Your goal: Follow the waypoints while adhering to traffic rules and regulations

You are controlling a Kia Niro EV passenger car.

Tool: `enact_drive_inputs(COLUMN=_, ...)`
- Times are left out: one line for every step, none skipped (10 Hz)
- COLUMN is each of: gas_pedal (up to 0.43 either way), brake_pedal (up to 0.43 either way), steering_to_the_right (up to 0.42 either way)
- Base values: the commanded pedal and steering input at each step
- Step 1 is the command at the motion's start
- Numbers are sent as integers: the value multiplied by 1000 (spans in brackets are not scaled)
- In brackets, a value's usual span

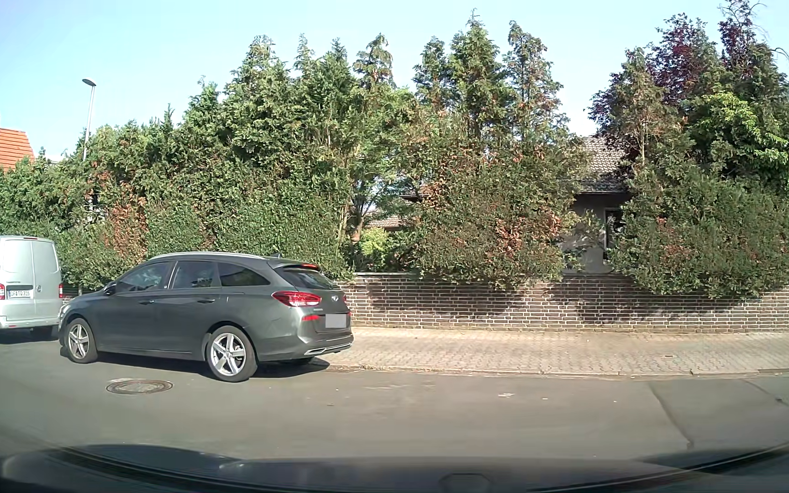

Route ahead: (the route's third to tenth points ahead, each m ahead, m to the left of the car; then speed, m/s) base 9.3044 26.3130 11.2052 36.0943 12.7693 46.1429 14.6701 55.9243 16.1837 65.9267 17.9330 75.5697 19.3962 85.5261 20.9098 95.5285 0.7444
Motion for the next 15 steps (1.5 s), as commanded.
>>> enact_drive_inputs(gas_pedal=0, brake_pedal=30, steering_to_the_right=-706)
enact_drive_inputs(gas_pedal=0, brake_pedal=30, steering_to_the_right=-722)
enact_drive_inputs(gas_pedal=0, brake_pedal=30, steering_to_the_right=-733)
enact_drive_inputs(gas_pedal=0, brake_pedal=30, steering_to_the_right=-739)
enact_drive_inputs(gas_pedal=0, brake_pedal=30, steering_to_the_right=-746)
enact_drive_inputs(gas_pedal=0, brake_pedal=30, steering_to_the_right=-752)
enact_drive_inputs(gas_pedal=28, brake_pedal=30, steering_to_the_right=-754)
enact_drive_inputs(gas_pedal=28, brake_pedal=30, steering_to_the_right=-754)
enact_drive_inputs(gas_pedal=28, brake_pedal=30, steering_to_the_right=-754)
enact_drive_inputs(gas_pedal=28, brake_pedal=30, steering_to_the_right=-756)
enact_drive_inputs(gas_pedal=47, brake_pedal=30, steering_to_the_right=-760)
enact_drive_inputs(gas_pedal=59, brake_pedal=30, steering_to_the_right=-760)
enact_drive_inputs(gas_pedal=59, brake_pedal=37, steering_to_the_right=-760)
enact_drive_inputs(gas_pedal=59, brake_pedal=30, steering_to_the_right=-760)
enact_drive_inputs(gas_pedal=79, brake_pedal=30, steering_to_the_right=-760)
